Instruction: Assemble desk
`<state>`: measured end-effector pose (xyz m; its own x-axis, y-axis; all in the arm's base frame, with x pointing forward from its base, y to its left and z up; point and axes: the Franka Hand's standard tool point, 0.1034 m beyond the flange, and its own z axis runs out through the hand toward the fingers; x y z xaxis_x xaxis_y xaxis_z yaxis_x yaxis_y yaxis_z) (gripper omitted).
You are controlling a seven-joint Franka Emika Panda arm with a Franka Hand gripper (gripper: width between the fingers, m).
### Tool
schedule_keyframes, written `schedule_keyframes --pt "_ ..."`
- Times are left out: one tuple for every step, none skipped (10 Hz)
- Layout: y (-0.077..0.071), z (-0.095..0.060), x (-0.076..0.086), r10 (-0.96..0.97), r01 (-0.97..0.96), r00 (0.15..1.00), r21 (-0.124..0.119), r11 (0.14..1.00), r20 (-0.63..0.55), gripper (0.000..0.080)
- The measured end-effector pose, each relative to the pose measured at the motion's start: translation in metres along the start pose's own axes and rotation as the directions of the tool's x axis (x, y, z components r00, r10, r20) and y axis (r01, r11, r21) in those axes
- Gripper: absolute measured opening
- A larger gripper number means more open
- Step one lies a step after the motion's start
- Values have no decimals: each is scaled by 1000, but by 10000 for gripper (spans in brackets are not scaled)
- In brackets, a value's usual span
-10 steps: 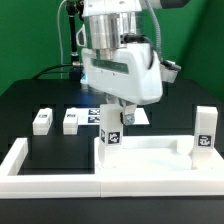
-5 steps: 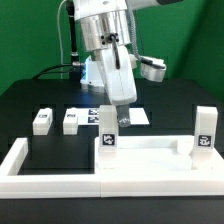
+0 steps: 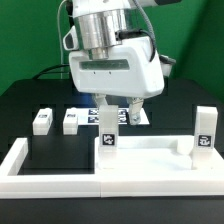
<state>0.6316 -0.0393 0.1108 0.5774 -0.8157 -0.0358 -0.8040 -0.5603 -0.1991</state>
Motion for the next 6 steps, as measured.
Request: schedule_keyframes --pt "0 0 0 -80 80 997 0 997 0 648" --pt "0 0 0 -120 120 993 -2 993 -1 648" --pt "3 -1 4 -362 361 932 -52 931 -14 648" --pt "7 -3 9 -556 553 831 -93 828 -8 648" --pt "6 -4 14 -693 688 721 -110 717 -7 648" --pt "6 -4 16 -706 701 708 -110 705 -15 648"
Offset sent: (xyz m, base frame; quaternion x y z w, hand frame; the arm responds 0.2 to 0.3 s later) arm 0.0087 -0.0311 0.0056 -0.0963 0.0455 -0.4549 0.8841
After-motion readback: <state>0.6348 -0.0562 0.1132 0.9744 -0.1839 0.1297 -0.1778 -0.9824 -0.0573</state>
